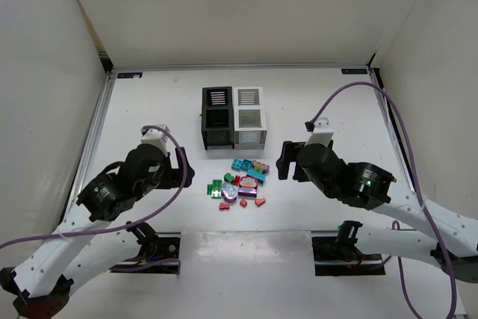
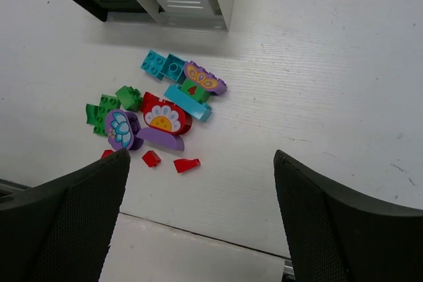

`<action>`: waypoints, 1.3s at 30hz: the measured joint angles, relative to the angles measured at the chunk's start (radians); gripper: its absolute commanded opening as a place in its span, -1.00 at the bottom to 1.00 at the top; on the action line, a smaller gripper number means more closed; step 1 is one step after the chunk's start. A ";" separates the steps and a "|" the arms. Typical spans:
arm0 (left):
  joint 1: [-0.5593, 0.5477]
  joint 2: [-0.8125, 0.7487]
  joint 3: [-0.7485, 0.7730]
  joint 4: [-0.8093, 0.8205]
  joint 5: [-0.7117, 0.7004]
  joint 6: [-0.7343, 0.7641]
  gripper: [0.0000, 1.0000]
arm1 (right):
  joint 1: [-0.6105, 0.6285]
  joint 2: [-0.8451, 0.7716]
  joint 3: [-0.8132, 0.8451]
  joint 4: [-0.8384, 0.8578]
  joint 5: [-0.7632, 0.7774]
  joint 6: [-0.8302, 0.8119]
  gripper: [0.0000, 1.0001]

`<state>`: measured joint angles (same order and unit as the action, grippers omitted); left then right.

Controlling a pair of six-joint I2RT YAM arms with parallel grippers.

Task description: Sort the legos into containers by color

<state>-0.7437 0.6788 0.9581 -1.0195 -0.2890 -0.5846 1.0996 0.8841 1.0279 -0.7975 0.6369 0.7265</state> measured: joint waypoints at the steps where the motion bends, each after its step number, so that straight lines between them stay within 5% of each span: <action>1: 0.000 0.011 -0.002 0.000 0.010 -0.003 1.00 | 0.014 0.000 0.000 0.000 0.008 0.001 0.81; 15: -0.138 0.220 -0.117 0.153 0.114 -0.038 1.00 | 0.061 0.007 -0.031 -0.037 0.101 0.091 0.81; 24: -0.252 0.499 -0.099 0.287 0.074 -0.053 0.96 | -0.013 -0.004 -0.078 -0.097 0.086 0.158 0.81; 39: -0.266 0.798 0.034 0.482 0.100 0.099 0.96 | -0.140 -0.066 -0.151 -0.121 -0.006 0.166 0.81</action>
<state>-1.0100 1.4765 0.9924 -0.5377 -0.1894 -0.4858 0.9592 0.8177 0.8768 -0.9180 0.6312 0.8925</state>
